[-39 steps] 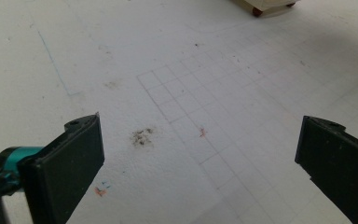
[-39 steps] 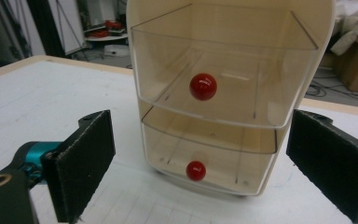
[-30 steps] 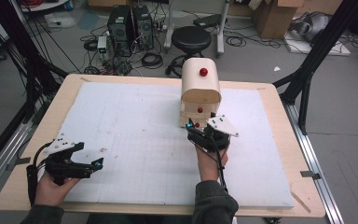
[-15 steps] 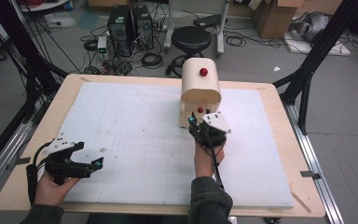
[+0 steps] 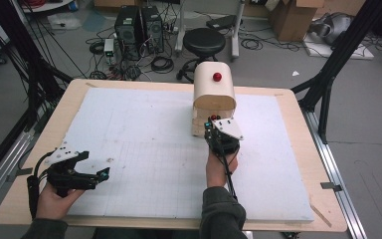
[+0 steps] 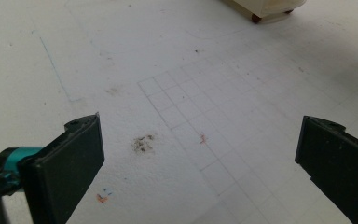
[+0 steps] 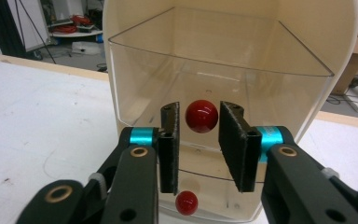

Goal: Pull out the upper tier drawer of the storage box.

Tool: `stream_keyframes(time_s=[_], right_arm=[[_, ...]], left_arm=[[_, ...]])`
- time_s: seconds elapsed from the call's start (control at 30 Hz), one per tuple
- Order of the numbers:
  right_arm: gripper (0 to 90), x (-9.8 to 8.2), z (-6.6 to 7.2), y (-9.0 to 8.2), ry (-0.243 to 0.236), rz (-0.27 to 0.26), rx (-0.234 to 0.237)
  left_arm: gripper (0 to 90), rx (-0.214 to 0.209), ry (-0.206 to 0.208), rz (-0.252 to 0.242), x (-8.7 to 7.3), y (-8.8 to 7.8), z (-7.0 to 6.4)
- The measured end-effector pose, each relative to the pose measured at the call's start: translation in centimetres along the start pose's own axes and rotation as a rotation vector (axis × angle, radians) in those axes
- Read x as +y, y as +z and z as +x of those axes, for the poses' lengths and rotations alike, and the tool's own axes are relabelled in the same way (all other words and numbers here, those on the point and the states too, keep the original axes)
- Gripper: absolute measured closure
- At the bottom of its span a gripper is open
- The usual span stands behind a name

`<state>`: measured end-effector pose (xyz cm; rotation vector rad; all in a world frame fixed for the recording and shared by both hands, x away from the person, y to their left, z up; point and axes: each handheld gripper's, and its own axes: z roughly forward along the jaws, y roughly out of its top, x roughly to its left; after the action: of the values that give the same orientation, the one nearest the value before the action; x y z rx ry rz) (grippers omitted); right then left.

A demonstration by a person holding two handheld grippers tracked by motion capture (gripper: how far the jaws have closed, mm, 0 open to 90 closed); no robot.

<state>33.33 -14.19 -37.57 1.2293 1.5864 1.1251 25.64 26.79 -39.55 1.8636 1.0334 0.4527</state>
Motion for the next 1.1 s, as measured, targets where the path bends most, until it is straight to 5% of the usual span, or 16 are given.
stream_keyframes(time_s=[1.1], right_arm=[[72.5,0.09,-0.48,-0.19,0.015,0.018,0.023]], left_arm=[[1.7,0.002,-0.004,-0.013,0.03,-0.33,0.03]])
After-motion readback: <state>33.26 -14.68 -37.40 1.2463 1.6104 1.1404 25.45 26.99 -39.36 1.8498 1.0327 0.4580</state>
